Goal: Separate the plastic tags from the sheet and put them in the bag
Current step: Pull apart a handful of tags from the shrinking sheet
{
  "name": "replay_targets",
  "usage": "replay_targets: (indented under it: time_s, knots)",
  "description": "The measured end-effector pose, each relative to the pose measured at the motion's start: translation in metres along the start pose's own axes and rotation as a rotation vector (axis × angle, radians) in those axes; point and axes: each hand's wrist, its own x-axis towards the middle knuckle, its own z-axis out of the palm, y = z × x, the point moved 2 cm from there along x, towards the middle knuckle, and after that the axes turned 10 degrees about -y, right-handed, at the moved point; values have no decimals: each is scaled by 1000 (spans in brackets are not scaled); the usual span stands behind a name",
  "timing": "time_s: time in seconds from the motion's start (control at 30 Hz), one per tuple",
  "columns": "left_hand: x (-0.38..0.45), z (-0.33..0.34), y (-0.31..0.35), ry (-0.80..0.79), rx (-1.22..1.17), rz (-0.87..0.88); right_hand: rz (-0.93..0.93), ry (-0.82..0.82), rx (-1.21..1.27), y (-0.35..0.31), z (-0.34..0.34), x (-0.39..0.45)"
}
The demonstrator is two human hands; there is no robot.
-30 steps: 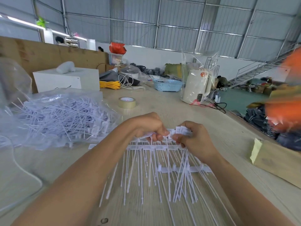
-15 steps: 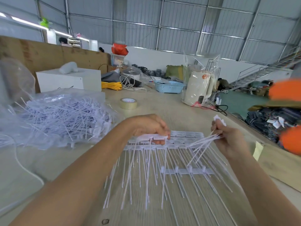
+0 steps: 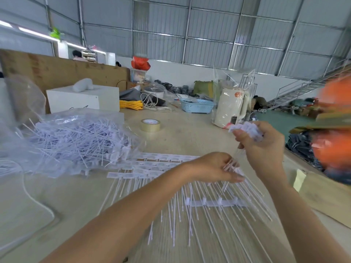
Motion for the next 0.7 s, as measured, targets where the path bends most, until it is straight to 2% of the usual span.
replay_targets:
  time_s: [0.1, 0.23, 0.37, 0.43, 0.53, 0.7]
  knots:
    - [-2, 4, 4, -50, -71, 44, -9, -95, 44, -12, -5, 10]
    - [-14, -10, 17, 85, -400, 121, 269, -296, 387, -1, 3, 22]
    - [-31, -14, 14, 191, -555, 31, 357, -384, 361, 18, 29, 18]
    - [-42, -16, 5, 283, -493, -62, 395, -410, 361, 22, 49, 10]
    - [-64, -24, -9, 386, -218, -189, 395, -415, 319, 20, 80, 1]
    - [-127, -51, -26, 455, 21, -343, 241, -489, 203, -11, 143, -9]
